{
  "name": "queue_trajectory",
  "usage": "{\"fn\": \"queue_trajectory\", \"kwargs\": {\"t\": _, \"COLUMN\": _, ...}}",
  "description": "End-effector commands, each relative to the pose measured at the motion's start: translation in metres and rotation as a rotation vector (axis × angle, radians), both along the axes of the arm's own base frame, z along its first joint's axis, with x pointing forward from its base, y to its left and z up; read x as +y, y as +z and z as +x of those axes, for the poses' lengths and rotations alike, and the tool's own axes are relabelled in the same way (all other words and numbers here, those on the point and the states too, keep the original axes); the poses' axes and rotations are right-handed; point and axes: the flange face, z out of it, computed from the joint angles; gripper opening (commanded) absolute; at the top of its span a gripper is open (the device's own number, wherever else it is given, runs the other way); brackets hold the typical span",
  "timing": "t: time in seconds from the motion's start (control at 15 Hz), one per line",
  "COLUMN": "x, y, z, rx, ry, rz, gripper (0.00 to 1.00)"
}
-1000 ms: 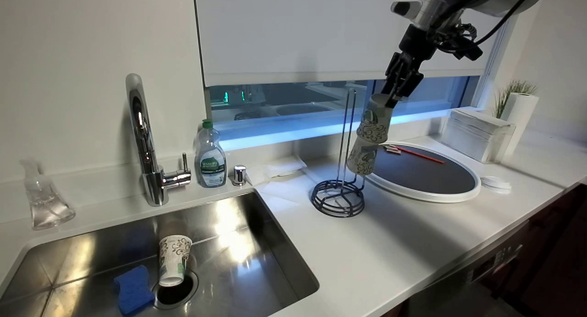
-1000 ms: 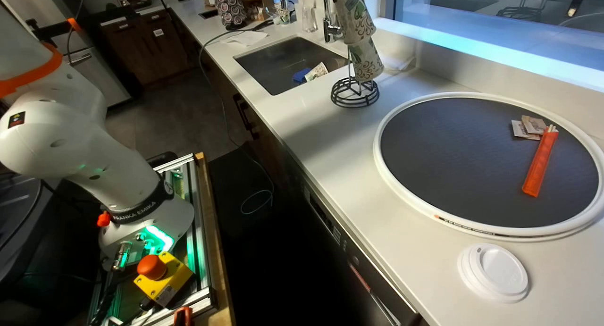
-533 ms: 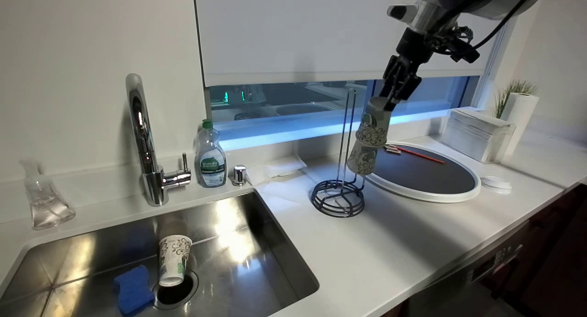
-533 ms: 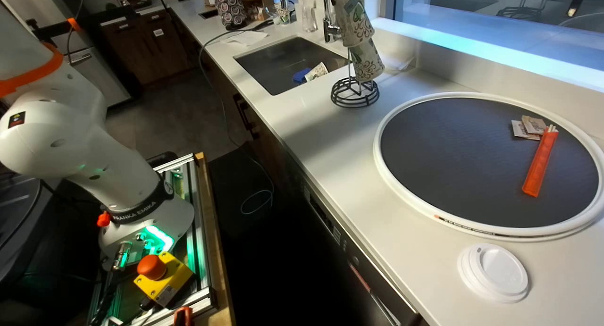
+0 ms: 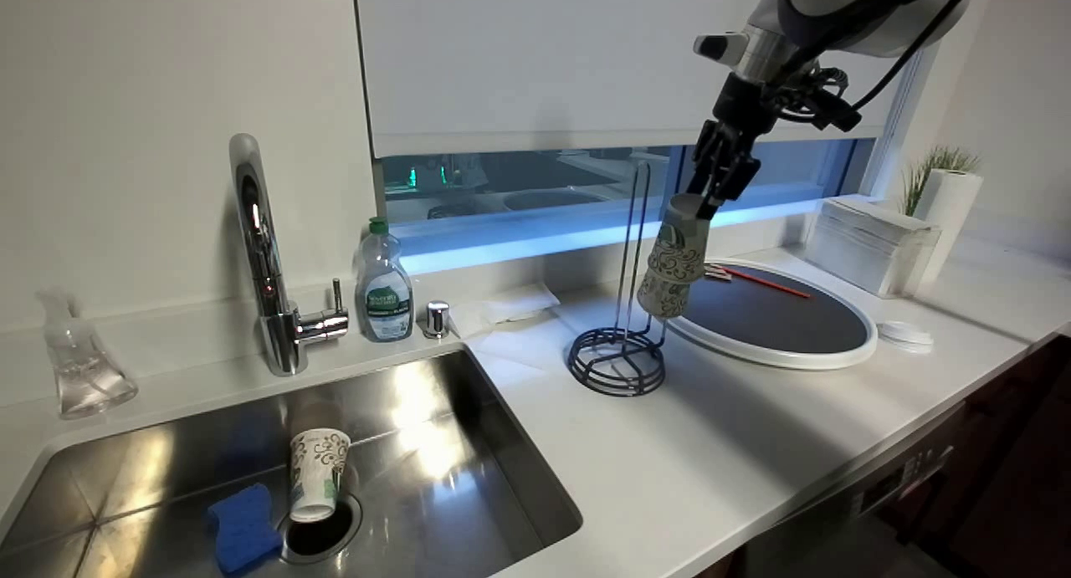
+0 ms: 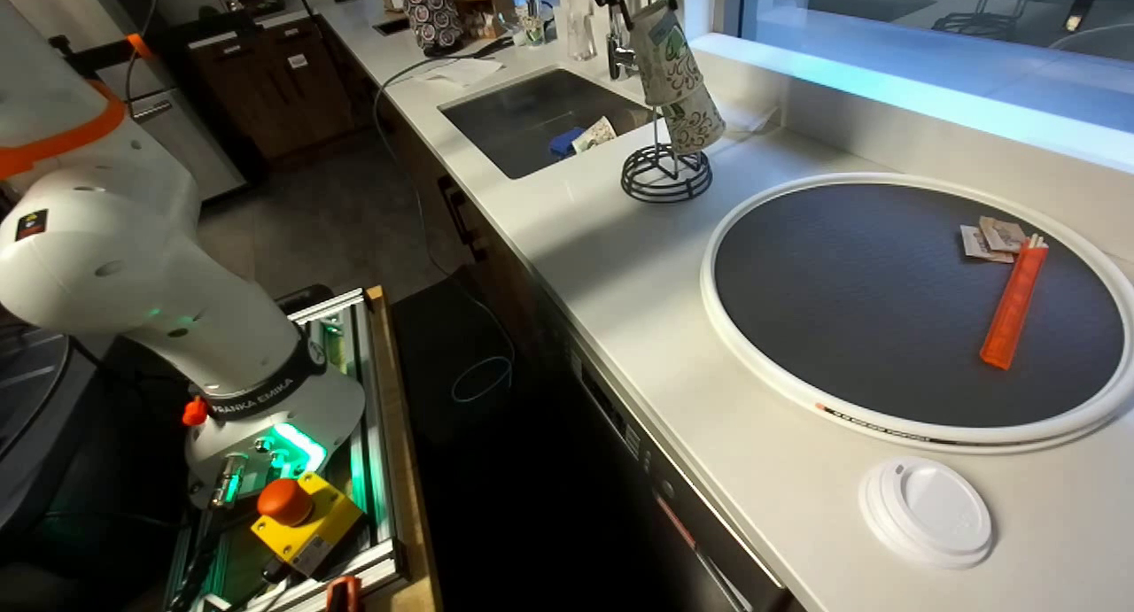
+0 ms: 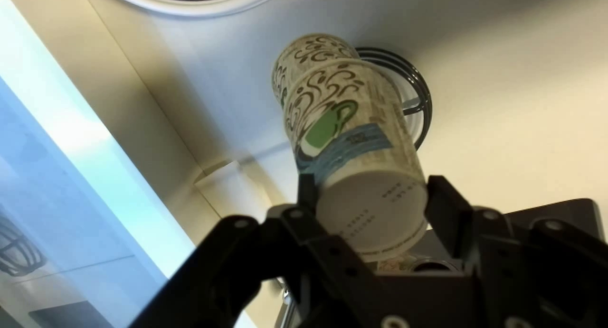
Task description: Put the coffee cups on the silver holder.
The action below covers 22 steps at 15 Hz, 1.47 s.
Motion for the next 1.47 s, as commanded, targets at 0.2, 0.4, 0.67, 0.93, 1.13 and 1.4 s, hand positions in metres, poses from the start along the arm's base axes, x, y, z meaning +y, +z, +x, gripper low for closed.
{"fn": "queue_trajectory", "kwargs": {"t": 0.2, "x": 0.005, "y": -0.011, "z": 0.014, "rx": 0.003, "ry": 0.006, "rz": -0.026, "gripper": 0.35}}
{"fn": "queue_trajectory", "kwargs": {"t": 0.4, "x": 0.005, "y": -0.015, "z": 0.017, "rx": 0.01, "ry": 0.007, "rz": -0.031, "gripper": 0.35}}
{"fn": "queue_trajectory", "kwargs": {"t": 0.67, "x": 0.006, "y": -0.021, "z": 0.021, "rx": 0.016, "ry": 0.005, "rz": -0.036, "gripper": 0.35}}
{"fn": "queue_trajectory", "kwargs": {"t": 0.93, "x": 0.006, "y": -0.022, "z": 0.024, "rx": 0.015, "ry": 0.003, "rz": -0.043, "gripper": 0.93}}
{"fn": "queue_trajectory", "kwargs": {"t": 1.13, "x": 0.004, "y": -0.016, "z": 0.024, "rx": 0.004, "ry": -0.008, "rz": -0.04, "gripper": 1.0}}
{"fn": "queue_trajectory", "kwargs": {"t": 1.4, "x": 0.002, "y": -0.009, "z": 0.025, "rx": -0.003, "ry": -0.021, "rz": -0.03, "gripper": 1.0}}
